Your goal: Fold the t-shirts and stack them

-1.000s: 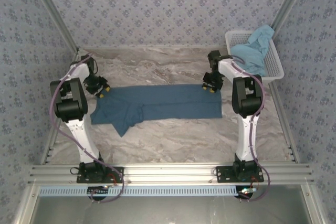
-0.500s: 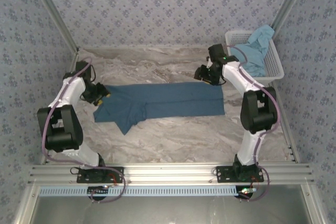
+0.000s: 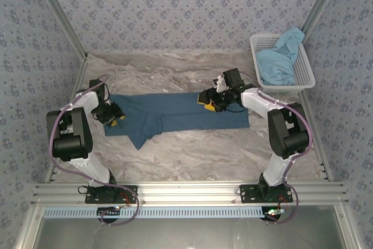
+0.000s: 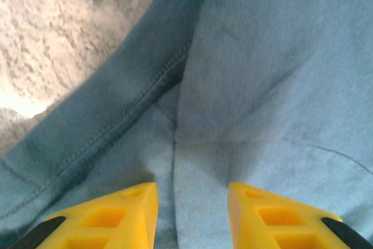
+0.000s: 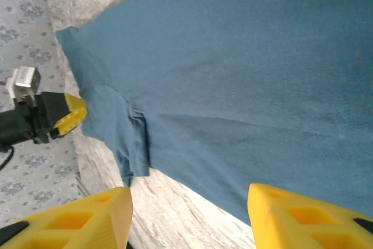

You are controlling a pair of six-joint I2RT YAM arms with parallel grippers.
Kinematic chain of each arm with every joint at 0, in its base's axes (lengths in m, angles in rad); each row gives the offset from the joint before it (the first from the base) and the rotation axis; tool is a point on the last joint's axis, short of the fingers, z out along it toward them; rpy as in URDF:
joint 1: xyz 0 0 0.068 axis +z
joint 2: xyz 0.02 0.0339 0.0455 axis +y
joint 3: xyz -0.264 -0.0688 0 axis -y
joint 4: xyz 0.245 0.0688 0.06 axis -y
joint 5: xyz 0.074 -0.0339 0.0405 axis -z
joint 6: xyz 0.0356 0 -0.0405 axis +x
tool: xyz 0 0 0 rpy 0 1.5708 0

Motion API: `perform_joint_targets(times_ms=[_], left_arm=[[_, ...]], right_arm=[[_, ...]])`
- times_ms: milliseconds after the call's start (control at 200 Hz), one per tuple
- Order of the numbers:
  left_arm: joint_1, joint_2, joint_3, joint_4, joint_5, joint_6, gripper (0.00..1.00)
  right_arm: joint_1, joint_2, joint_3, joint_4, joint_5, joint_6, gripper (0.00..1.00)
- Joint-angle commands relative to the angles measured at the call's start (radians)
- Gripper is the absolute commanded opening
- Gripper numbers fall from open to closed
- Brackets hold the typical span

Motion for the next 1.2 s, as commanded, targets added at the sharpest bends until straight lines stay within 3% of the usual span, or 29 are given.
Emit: perform_joint_targets(times_ms=[0, 175, 520, 989, 1194], left_arm=[[0.006, 0.025, -0.009, 0.015, -0.012, 0.024, 0.35], [-0.003, 0.033, -0.006, 0.04, 0.004, 0.01, 0.28], [-0.008, -0.02, 0.014, 0.027, 0.001, -0.008, 0.0], [-0.009, -0.047, 0.146, -0.17, -0.029, -0.061, 0.0], [-0.009, -0.008, 0.242, -0.269, -0.027, -0.07, 0.0]], right_arm=[[0.0, -0.031, 0.006, 0.029, -0.042, 0.027, 0.57], [-0.004, -0.014, 0.019, 0.018, -0.046, 0.025, 0.57], [-0.004, -0.006, 0.015, 0.021, -0.033, 0.024, 0.55], [-0.006, -0.007, 0.021, -0.057, -0.004, -0.007, 0.52], [-0.021, 0.039, 0.088, -0.208, 0.119, -0.012, 0.47]])
